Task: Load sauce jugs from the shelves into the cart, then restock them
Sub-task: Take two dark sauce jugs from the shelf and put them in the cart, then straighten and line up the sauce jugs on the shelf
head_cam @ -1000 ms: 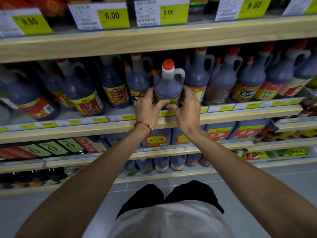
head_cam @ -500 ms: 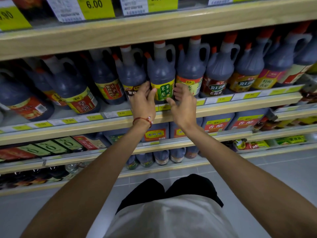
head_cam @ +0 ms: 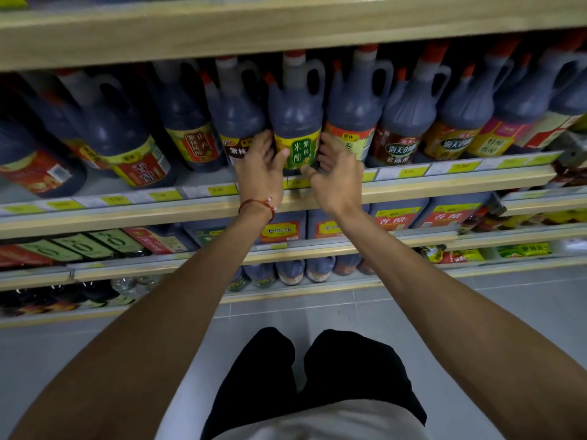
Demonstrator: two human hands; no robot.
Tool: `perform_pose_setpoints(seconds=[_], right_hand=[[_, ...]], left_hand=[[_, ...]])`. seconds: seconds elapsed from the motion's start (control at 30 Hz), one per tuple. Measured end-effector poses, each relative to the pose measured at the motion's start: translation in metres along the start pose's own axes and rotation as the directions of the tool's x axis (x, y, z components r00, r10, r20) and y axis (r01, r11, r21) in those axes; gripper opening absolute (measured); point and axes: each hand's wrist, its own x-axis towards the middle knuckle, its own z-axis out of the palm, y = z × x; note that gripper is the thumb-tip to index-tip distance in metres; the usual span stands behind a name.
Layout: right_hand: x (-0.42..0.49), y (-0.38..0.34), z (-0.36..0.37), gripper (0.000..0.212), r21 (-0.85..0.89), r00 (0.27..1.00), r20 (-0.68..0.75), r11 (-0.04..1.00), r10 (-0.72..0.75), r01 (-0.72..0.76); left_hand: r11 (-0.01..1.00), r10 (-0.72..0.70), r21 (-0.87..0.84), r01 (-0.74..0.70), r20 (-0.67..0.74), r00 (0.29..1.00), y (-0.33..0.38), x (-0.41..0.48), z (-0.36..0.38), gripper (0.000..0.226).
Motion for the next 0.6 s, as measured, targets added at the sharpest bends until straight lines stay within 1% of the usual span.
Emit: perform_pose_setpoints(seconds=[0.1, 0.17, 0.27, 0.47, 0.57, 0.6], right_hand=[[-0.001, 0.0, -0.003, 0.055, -0.001, 1.0, 0.01, 1.0, 0.005, -0.005], [-0.003, -0.005, -0.005, 0.06, -0.021, 1.0, 0.02, 1.0, 0.003, -0.003], [-0.004, -0.011, -0.003, 0.067, -0.037, 1.0, 0.004, 0.999, 0.016, -0.016], [-0.01, -0.008, 0.015, 0.063, -0.011, 0.999, -0.021, 1.0, 0.025, -0.025], [-0.01, -0.004, 0.018, 0.062, 0.016, 0.998, -0.044, 0.999, 0.052, -0.052], [-0.009, -0.001, 0.017, 0.063, 0.015, 0.998, -0.047, 0.999, 0.038, -0.038]], left_hand=[[1.0, -0.014, 0.017, 0.014, 0.016, 1.0, 0.002, 0.0, -0.002, 0.043], [0.999, -0.016, 0.032, 0.014, 0.051, 0.999, 0.0, 0.0, -0.004, 0.043], [0.999, -0.054, 0.012, 0.053, 0.076, 0.996, -0.002, 0.001, -0.006, 0.048], [0.997, -0.056, -0.048, 0.062, 0.117, 0.992, -0.012, 0.006, -0.006, 0.062], [0.995, -0.026, -0.094, 0.035, 0.096, 0.995, -0.024, 0.011, -0.005, 0.056], [0.994, -0.01, -0.104, 0.02, 0.091, 0.996, -0.028, 0.013, -0.005, 0.053]])
